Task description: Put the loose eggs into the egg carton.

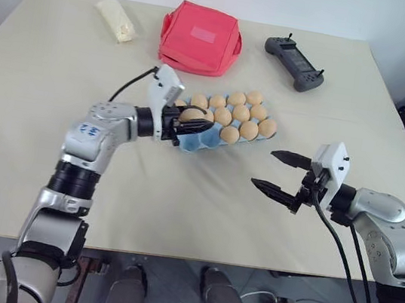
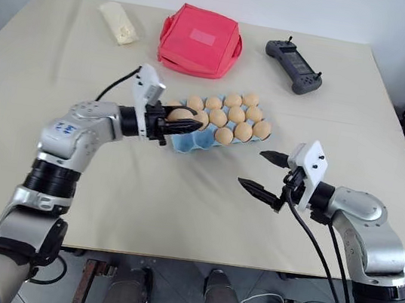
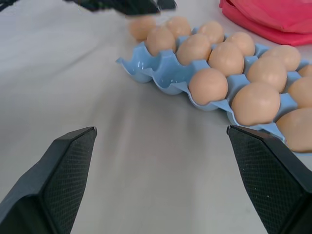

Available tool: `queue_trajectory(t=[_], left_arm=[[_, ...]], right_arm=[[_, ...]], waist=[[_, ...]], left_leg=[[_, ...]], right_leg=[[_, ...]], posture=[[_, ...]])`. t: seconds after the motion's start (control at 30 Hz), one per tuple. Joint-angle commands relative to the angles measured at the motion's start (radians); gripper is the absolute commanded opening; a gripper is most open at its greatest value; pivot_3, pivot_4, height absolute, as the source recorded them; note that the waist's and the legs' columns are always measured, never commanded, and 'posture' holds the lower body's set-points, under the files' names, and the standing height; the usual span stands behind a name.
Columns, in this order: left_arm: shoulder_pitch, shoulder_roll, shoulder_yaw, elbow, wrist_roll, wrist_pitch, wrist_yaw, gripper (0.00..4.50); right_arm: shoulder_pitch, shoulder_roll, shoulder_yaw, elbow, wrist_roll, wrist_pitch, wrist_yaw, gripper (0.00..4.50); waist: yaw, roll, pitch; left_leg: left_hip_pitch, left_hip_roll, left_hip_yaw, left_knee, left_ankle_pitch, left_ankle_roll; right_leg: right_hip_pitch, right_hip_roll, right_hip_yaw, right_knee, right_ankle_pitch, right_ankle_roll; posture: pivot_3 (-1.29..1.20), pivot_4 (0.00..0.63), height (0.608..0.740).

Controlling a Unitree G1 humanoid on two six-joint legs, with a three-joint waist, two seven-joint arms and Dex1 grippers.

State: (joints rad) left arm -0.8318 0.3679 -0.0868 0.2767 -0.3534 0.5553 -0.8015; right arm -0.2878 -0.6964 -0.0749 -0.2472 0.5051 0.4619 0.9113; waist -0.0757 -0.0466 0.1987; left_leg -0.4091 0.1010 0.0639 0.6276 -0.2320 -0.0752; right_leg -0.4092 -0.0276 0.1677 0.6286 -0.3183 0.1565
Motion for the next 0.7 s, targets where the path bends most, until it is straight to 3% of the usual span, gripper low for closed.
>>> queue_trajectory(t=[0.03,0.27,0.3,0.53,0.7], left_arm=[[-0.066,-0.048,-0.033,0.109,0.052,-0.092,-0.015,1.64],[-0.118,-0.078,-0.039,0.233,0.109,-0.174,-0.031,1.64],[-0.122,-0.08,-0.037,0.245,0.116,-0.181,-0.025,2.33],[-0.133,-0.089,-0.025,0.243,0.106,-0.168,-0.066,4.48],[-0.114,-0.041,0.018,0.113,0.074,-0.123,-0.08,4.48]], right_arm=[[0.008,-0.004,-0.028,-0.043,0.009,-0.007,-0.008,4.5],[0.037,-0.009,-0.046,-0.067,0.015,-0.002,-0.023,4.5],[0.04,-0.009,-0.047,-0.07,0.016,-0.002,-0.024,4.5],[0.026,-0.007,-0.039,-0.06,0.015,-0.001,-0.03,4.5],[0.013,-0.005,-0.034,-0.051,0.015,0.0,-0.027,4.5]], waist=[[0.0,0.0,0.0],[-0.003,0.0,0.0],[-0.001,0.0,0.0],[0.004,0.0,0.0],[0.003,0.0,0.0]], left_leg=[[0.0,0.0,0.0,0.0,0.0,0.0],[-0.001,0.0,0.0,-0.002,0.0,0.0],[-0.001,0.0,0.0,-0.002,0.0,0.0],[-0.001,0.0,0.0,0.0,0.0,0.0],[-0.001,0.0,0.0,-0.001,0.0,0.0]], right_leg=[[0.0,0.0,0.0,0.0,0.0,0.0],[-0.001,0.0,0.0,-0.001,0.0,0.0],[-0.001,0.0,0.0,-0.001,0.0,0.0],[-0.001,0.0,0.0,-0.001,0.0,0.0],[-0.001,0.0,0.0,-0.001,0.0,0.0]], posture=[[0.0,0.15,0.74],[0.0,0.15,0.74],[0.0,0.15,0.74],[0.0,0.15,0.74],[0.0,0.15,0.74]])
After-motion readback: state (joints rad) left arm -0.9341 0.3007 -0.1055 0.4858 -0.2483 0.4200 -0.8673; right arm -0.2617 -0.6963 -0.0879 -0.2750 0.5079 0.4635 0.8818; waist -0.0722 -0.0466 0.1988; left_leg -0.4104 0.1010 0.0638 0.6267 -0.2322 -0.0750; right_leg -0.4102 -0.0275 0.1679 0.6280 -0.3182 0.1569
